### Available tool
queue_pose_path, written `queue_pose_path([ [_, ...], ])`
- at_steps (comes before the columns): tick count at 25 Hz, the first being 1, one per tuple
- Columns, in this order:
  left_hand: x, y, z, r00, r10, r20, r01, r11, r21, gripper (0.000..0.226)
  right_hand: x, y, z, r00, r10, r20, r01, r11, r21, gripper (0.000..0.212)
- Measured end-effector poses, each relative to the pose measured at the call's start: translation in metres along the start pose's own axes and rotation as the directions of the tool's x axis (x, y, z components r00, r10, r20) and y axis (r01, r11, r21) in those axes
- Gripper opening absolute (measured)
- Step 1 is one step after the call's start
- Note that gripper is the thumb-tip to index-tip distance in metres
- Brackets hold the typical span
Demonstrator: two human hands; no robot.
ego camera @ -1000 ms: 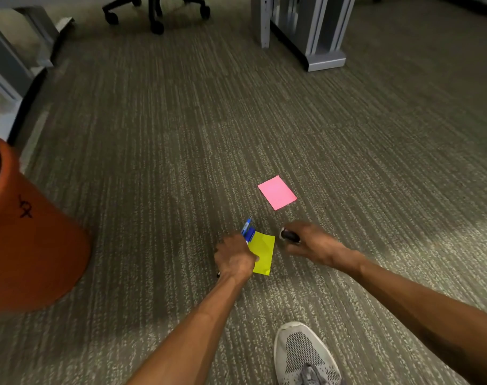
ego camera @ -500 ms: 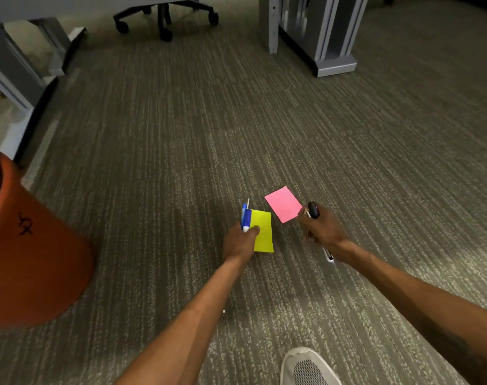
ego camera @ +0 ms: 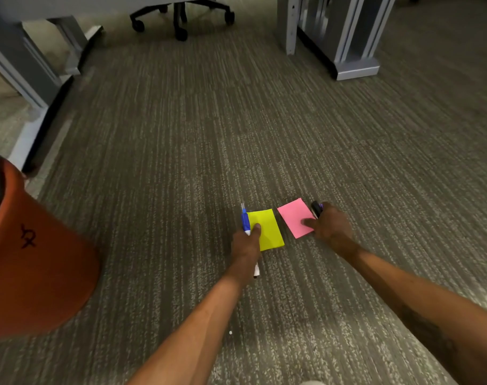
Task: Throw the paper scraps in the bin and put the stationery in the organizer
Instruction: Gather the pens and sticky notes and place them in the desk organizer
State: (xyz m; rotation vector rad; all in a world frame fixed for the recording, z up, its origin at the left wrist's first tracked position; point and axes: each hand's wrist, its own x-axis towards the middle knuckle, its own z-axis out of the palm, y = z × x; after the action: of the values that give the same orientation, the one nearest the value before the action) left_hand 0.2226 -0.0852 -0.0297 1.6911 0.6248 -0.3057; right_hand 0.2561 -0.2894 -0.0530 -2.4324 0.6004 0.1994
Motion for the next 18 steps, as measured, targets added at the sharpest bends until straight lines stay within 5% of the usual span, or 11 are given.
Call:
queue_pose_path([
  [3, 0.002, 0.004, 0.003, 0.997, -0.034, 0.074, 0.041, 0.995, -0.090, 0.036, 0.001, -0.001, 0.005, 0.998, 0.043, 0.041, -0.044, 0.999, 0.018, 0.058],
  [7, 0.001, 0.003, 0.011, 0.997, -0.053, 0.063, 0.063, 0.980, -0.187, 0.033, -0.003, 0.003, 0.003, 0.994, 0.067, 0.086, -0.080, 0.984, 0.159, 0.020],
  [9, -0.007, 0.003, 0.014, 0.996, -0.051, 0.071, 0.066, 0.970, -0.235, 0.026, -0.014, 0.006, 0.006, 0.995, 0.059, 0.082, -0.078, 0.964, 0.254, 0.027],
  [14, -0.029, 0.001, 0.011, 0.995, -0.027, 0.093, 0.047, 0.973, -0.225, 0.023, -0.054, 0.009, 0.009, 0.982, -0.011, 0.189, -0.119, 0.738, 0.665, 0.021],
  [18, -0.034, 0.013, -0.003, 0.998, 0.032, 0.051, -0.025, 0.989, -0.146, 0.026, -0.074, 0.004, -0.001, 0.941, -0.097, 0.324, -0.170, 0.691, 0.702, 0.022],
])
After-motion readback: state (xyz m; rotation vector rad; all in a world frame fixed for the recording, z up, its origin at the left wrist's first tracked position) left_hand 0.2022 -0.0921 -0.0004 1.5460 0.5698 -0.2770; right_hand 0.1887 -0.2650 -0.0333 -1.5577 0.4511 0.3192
